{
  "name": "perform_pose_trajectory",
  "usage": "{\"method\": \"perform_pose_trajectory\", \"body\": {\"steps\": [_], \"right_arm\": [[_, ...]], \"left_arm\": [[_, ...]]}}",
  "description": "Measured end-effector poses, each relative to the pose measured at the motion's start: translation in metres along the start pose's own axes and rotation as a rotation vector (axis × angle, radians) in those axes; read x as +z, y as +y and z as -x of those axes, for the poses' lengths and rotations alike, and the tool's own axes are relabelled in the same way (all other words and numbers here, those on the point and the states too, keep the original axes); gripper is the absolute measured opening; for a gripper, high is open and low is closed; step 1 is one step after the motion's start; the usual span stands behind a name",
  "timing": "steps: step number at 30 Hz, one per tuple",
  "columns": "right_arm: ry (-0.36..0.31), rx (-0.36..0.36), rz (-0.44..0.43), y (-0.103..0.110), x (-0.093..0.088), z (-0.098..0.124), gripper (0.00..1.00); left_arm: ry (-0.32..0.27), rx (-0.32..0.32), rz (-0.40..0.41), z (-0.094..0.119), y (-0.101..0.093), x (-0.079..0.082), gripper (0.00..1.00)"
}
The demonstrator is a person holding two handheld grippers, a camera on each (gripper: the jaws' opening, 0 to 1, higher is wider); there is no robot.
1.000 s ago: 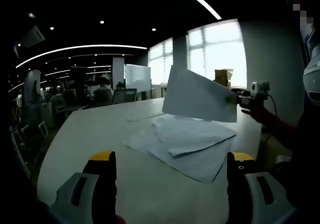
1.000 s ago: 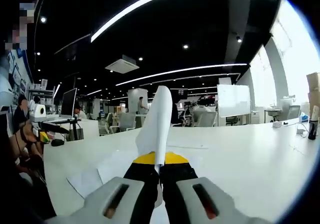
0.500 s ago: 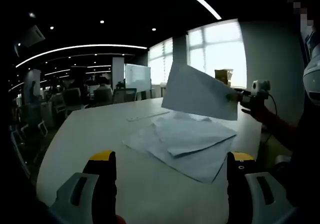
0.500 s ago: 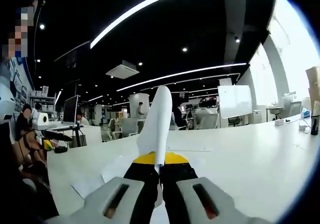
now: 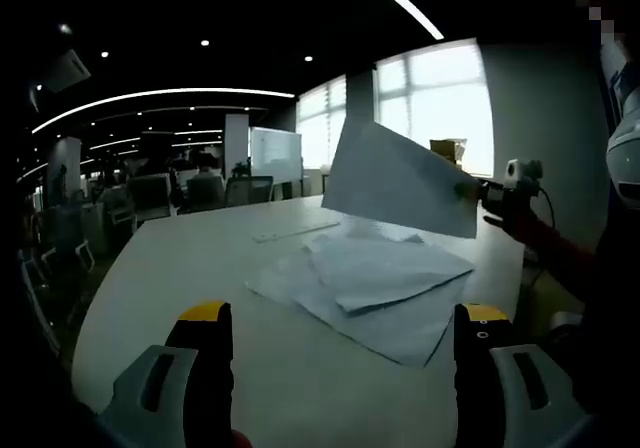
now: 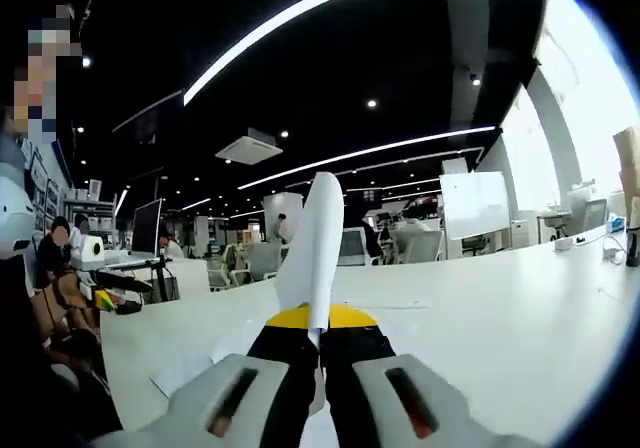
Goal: Organize the stack of printing papers by aligning and flattening the scattered papers on the table
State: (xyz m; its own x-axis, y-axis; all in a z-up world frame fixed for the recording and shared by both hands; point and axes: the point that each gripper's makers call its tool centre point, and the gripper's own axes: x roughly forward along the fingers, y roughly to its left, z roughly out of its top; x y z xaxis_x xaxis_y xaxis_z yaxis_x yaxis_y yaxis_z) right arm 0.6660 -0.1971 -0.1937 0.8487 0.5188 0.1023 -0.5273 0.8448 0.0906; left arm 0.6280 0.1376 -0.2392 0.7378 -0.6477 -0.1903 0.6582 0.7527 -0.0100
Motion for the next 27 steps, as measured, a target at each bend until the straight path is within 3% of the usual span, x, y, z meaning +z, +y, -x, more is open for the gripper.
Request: {"method": "perform_pose_trajectory", "body": {"steps": [27], "right_arm": [[-0.076, 0.048, 0.043, 0.026, 0.033, 0.000, 0.00]], "left_arm": [[-0.007, 0.001, 0.001, 0.000, 0.000, 0.003, 0.94]]}}
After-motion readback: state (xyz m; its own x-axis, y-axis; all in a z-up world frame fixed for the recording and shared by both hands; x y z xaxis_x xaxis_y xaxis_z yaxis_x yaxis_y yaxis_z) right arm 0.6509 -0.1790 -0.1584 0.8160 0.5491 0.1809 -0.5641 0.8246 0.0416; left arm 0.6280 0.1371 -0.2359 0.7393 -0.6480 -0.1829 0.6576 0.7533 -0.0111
